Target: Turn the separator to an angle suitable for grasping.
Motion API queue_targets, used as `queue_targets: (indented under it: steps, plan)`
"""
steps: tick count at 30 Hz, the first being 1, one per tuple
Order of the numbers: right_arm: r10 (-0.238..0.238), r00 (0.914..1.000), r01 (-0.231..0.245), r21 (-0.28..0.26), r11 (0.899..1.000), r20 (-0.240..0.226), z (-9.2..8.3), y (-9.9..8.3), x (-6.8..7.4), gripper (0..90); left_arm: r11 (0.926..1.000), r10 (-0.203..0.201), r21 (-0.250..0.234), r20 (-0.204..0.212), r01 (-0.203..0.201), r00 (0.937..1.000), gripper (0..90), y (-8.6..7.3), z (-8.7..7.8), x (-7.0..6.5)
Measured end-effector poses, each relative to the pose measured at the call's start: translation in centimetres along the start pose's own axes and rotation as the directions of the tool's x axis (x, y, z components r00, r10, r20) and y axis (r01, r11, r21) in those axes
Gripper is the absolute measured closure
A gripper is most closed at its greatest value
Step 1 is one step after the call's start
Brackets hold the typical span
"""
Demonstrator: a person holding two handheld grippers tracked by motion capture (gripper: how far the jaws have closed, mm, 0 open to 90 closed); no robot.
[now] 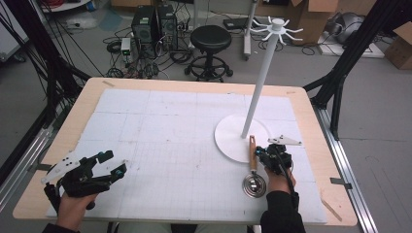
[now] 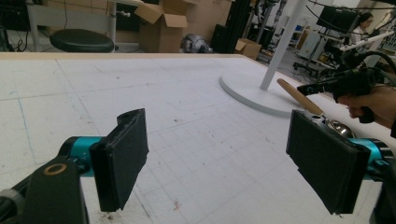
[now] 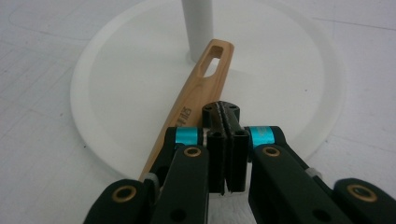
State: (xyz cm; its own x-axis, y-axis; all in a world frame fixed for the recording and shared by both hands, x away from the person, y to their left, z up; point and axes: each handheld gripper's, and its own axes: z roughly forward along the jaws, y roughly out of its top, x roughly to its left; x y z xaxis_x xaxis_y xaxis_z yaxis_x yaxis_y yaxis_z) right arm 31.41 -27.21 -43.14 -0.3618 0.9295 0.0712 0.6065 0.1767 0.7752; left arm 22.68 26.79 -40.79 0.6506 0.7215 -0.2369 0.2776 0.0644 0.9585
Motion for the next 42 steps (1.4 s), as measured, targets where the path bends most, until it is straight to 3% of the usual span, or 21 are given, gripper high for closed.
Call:
queue_targets:
  steps: [6,8,12,18,21,22,24,27,32,37,42]
  plan:
    - [-0.016,0.996,0.016,-0.002,1.0,-0.088,0.3,0.1,0.7,88.9,1.0,0.001,0.006,0.0,-0.001,1.0,21.2,0.0,0.1,0.0]
    - [-0.024,0.9949,0.024,0.001,1.0,-0.098,0.3,0.1,1.0,88.9,1.0,0.0,0.005,-0.001,0.0,1.0,21.2,0.0,0.0,0.0]
    - [-0.067,0.9857,0.071,0.022,0.997,-0.155,0.8,-0.1,2.2,88.9,1.0,0.0,0.007,-0.001,0.0,1.0,21.1,0.0,0.0,0.0]
    - [-0.086,0.9814,0.086,-0.002,0.996,-0.172,0.4,-0.1,2.7,88.9,1.0,-0.003,0.005,-0.002,0.003,1.0,21.2,0.0,0.0,0.0]
    - [-0.069,0.9836,0.066,-0.025,0.997,-0.167,-0.2,-0.1,2.6,88.4,1.0,-0.005,0.001,-0.002,0.005,1.0,21.2,0.0,-0.1,0.1]
    - [-0.039,0.9846,0.028,-0.068,0.997,-0.171,-1.2,-0.2,2.5,81.9,1.0,-0.005,0.001,-0.002,0.005,1.0,21.2,0.0,-0.1,0.1]
    - [-0.043,0.9844,0.025,-0.103,0.994,-0.171,-2.3,-0.5,2.6,76.4,1.0,-0.005,0.002,-0.003,0.005,1.0,21.2,0.0,-0.1,0.1]
    - [-0.068,0.9834,0.048,-0.12,0.992,-0.168,-3.8,-0.9,2.8,67.0,1.0,-0.006,0.001,-0.001,0.006,1.0,21.2,0.0,-0.1,0.0]
    - [-0.042,0.989,0.017,-0.17,0.985,-0.142,-6.3,-1.5,2.8,44.7,1.0,-0.006,0.001,0.002,0.006,1.0,21.2,0.0,0.0,-0.1]
    - [-0.048,0.994,0.025,-0.219,0.975,-0.099,-8.3,-2.5,2.6,22.1,1.0,-0.003,-0.005,0.008,0.003,1.0,21.0,0.0,-0.1,-0.1]
    - [-0.059,0.9953,0.037,-0.261,0.965,-0.077,-9.9,-3.4,2.2,17.5,0.9998,-0.008,-0.02,0.007,0.008,0.9999,19.8,0.1,-0.1,-0.1]
